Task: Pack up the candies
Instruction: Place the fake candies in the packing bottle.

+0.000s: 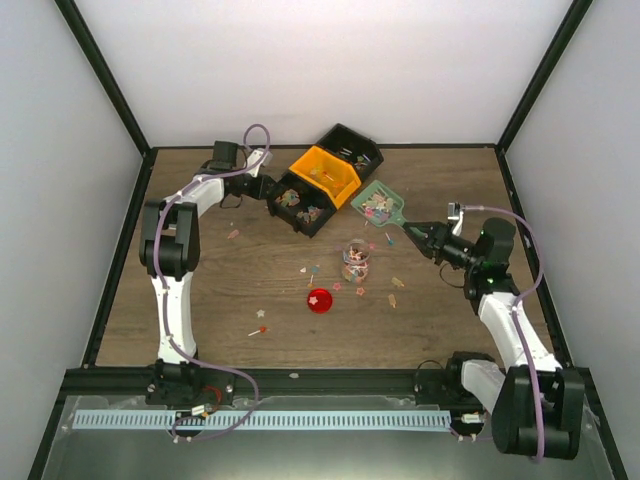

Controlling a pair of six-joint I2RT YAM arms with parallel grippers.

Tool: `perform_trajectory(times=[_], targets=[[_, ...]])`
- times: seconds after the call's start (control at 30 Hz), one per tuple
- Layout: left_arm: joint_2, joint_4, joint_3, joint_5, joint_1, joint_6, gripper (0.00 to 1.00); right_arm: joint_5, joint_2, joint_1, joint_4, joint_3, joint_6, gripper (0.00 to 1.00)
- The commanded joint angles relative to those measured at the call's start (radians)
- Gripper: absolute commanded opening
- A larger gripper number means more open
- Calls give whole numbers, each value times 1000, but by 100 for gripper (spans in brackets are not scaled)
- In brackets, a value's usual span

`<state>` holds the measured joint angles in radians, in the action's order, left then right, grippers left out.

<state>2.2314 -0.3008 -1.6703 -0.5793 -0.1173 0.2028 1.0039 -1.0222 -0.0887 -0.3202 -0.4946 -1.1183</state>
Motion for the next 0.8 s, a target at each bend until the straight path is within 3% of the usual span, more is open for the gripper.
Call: perform_trajectory(times=[0.0, 0.2, 0.3, 0.57, 0.67, 0.77], targets=[[2, -51, 37, 38, 4, 11, 35, -15, 80, -10, 297, -72, 220, 1], [-16, -54, 46, 46, 2, 23, 39, -77, 152, -11, 553, -134, 400, 1], [-31, -51, 55, 53, 1, 27, 50, -67, 182, -10, 585, -119, 411, 1], [-42, -44, 63, 46, 1, 24, 52, -62, 225, -11, 665, -115, 442, 1], [-45, -44, 63, 42, 1, 24, 59, -75, 234, -10, 709, -131, 478, 1], [-46, -43, 65, 41, 1, 23, 59, -90, 242, -10, 750, -145, 510, 1]])
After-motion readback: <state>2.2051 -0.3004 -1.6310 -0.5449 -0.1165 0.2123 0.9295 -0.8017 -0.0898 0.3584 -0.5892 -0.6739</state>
